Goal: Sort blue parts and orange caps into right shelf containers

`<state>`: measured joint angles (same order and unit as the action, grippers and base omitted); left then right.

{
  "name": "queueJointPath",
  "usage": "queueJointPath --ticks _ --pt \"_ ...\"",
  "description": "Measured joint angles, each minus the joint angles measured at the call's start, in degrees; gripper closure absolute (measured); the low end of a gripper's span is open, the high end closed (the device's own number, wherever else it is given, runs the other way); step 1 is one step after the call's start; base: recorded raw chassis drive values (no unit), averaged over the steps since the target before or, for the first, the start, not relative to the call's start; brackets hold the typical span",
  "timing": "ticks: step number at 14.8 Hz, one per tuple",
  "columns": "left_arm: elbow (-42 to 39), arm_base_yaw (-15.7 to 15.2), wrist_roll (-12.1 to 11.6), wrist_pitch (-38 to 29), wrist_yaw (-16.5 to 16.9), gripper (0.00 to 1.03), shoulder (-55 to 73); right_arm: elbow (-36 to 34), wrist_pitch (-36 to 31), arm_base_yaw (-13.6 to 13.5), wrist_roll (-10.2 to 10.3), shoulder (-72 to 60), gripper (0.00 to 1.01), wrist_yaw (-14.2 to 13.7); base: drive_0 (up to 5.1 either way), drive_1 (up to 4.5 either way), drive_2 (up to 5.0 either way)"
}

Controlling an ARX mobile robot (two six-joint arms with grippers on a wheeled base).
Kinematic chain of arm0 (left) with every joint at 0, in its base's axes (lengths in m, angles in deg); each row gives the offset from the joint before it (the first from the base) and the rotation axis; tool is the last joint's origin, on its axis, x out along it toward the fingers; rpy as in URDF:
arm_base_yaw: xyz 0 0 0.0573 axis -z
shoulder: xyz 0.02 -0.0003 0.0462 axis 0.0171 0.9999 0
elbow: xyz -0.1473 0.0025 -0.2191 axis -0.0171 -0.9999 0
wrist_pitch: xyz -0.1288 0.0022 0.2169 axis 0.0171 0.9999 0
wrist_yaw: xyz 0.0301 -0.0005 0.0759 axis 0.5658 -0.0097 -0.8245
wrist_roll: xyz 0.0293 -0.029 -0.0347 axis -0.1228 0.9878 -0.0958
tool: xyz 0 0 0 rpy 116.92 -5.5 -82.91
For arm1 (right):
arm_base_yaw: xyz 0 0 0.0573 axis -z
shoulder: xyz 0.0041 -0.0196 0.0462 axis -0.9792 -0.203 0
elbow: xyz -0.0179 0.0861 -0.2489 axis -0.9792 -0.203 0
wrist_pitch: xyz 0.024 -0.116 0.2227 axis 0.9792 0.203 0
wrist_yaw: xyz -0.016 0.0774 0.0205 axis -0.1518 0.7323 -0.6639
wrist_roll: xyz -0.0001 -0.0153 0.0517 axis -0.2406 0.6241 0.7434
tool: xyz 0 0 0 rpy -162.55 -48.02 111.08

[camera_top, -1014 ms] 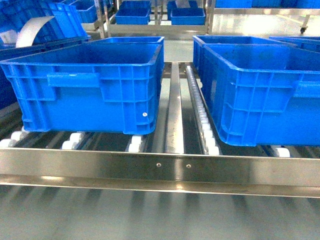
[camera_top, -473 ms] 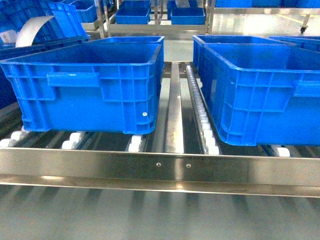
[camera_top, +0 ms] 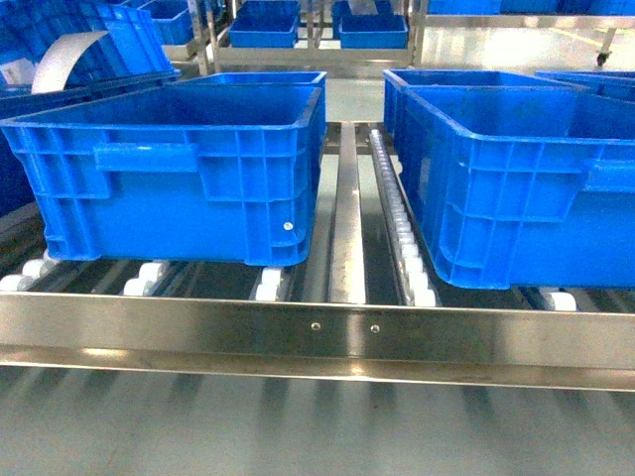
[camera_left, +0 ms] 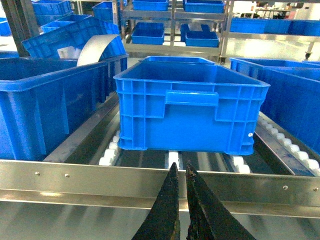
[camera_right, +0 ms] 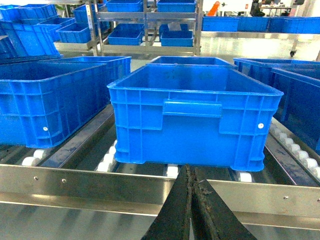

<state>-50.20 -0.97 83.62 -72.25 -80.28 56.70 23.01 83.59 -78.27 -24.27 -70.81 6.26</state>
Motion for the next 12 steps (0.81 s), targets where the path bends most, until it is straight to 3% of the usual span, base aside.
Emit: queueJointPath --ticks 7,8,9,12 --pt "0.00 0.00 0.00 0.00 0.00 1.01 0.00 0.00 0.00 0.00 0.00 0.00 0.99 0.00 0.0 0.00 0.0" --pt "0.00 0.00 0.02 0.00 0.00 0.94 0.00 0.00 0.00 0.00 0.00 0.00 0.99 0.00 0.0 0.00 0.0" --pt "0.00 0.00 0.02 0.00 0.02 0.79 0.00 0.00 0.00 0.00 0.00 0.00 0.94 0.00 0.0 0.00 0.0" --pt "0.00 0.00 0.00 0.00 0.00 0.41 0.00 0.00 0.00 0.00 0.00 0.00 0.56 0.00 0.0 0.00 0.0"
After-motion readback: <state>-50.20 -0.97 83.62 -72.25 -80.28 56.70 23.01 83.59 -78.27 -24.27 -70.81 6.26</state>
